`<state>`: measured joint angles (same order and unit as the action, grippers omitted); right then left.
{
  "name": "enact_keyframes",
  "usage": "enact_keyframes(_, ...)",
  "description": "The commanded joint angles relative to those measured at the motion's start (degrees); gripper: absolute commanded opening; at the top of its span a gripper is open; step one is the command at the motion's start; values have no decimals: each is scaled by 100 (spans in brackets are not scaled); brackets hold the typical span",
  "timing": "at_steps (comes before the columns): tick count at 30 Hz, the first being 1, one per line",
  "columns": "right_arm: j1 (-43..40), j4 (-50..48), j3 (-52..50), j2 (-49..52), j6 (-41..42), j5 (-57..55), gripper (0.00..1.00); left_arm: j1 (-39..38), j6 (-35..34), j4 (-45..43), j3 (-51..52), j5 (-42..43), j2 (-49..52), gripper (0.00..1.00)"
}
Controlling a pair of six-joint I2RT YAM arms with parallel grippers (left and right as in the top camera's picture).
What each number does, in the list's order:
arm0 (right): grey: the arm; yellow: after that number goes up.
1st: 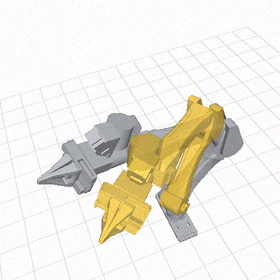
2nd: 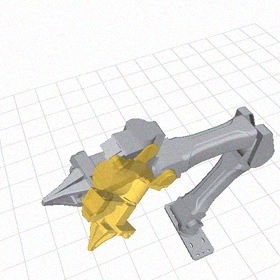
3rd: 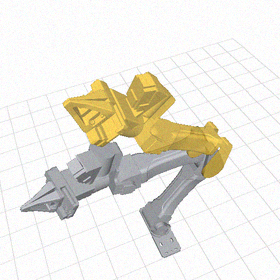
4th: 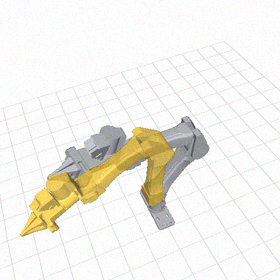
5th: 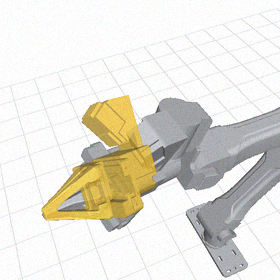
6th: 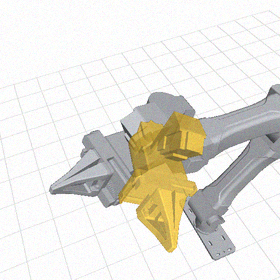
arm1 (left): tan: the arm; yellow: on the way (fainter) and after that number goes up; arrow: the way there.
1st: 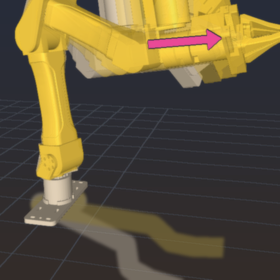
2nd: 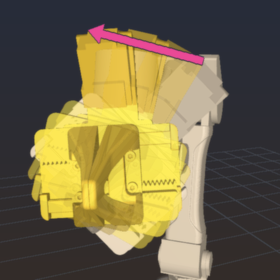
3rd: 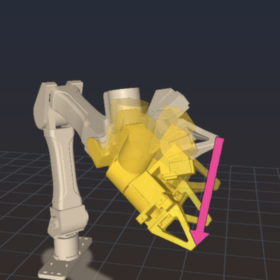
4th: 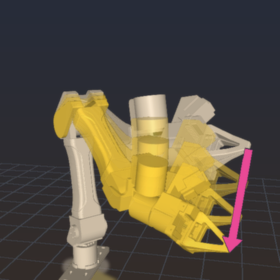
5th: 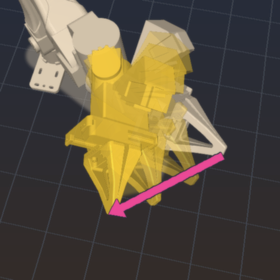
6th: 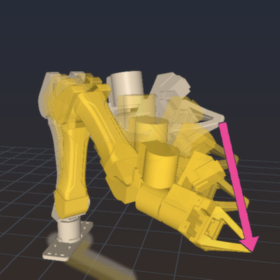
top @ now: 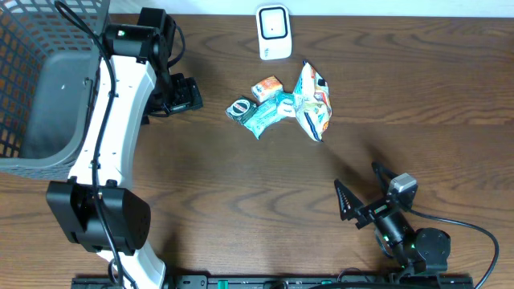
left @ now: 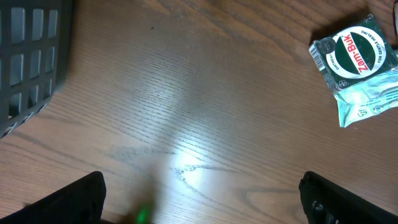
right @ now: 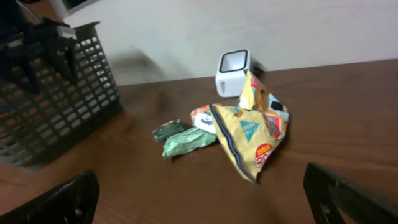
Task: Scan the item barcode
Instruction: 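Swing the right gripper up and reach toward the item pile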
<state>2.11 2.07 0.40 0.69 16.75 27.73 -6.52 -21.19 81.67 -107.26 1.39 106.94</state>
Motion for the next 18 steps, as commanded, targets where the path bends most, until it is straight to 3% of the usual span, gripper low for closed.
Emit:
enact_keyframes(1,22,11,-9,-31,487,289,99,2,-35,33,17,31,-96,98)
enact_keyframes(5,22,-385,-9,-31,929,444,99,2,-35,33,17,31,-96,98)
enact_keyframes(12,22,-2830,151,-11,1064,15,99,2,-35,31,17,31,-96,98)
enact_keyframes(14,22,-2667,715,243,914,-269,99,2,-35,31,17,31,-96,98)
enact_keyframes(18,22,-1993,1910,1263,227,256,99,2,-35,33,17,31,-96,98)
